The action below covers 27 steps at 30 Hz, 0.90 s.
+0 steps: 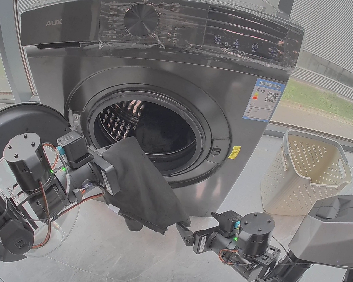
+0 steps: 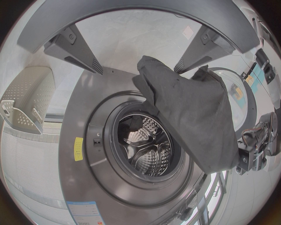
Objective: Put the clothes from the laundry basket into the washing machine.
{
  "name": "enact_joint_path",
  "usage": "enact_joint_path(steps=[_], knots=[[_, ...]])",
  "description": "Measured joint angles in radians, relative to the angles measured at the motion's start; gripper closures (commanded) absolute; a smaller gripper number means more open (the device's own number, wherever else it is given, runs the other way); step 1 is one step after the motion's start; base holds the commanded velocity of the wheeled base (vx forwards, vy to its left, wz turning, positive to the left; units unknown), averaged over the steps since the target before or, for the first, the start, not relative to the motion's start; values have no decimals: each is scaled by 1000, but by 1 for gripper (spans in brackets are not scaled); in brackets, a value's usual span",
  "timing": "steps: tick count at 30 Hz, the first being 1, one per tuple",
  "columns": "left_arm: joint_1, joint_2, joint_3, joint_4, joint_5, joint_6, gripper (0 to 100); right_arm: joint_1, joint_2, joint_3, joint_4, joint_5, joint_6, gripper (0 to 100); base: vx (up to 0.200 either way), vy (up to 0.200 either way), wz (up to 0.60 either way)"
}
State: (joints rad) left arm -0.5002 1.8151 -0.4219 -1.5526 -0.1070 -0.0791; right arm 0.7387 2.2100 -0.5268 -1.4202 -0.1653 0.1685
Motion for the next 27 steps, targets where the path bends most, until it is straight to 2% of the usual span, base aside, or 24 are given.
enact_joint_path(steps=[9, 27], knots=[[0, -1, -2, 0, 0, 0, 100, -7, 62, -34, -2, 6, -43, 0, 0, 0, 0], [-3, -1, 1, 0, -2, -1, 100, -28, 166, -208, 0, 18, -69, 0, 0, 0, 0]])
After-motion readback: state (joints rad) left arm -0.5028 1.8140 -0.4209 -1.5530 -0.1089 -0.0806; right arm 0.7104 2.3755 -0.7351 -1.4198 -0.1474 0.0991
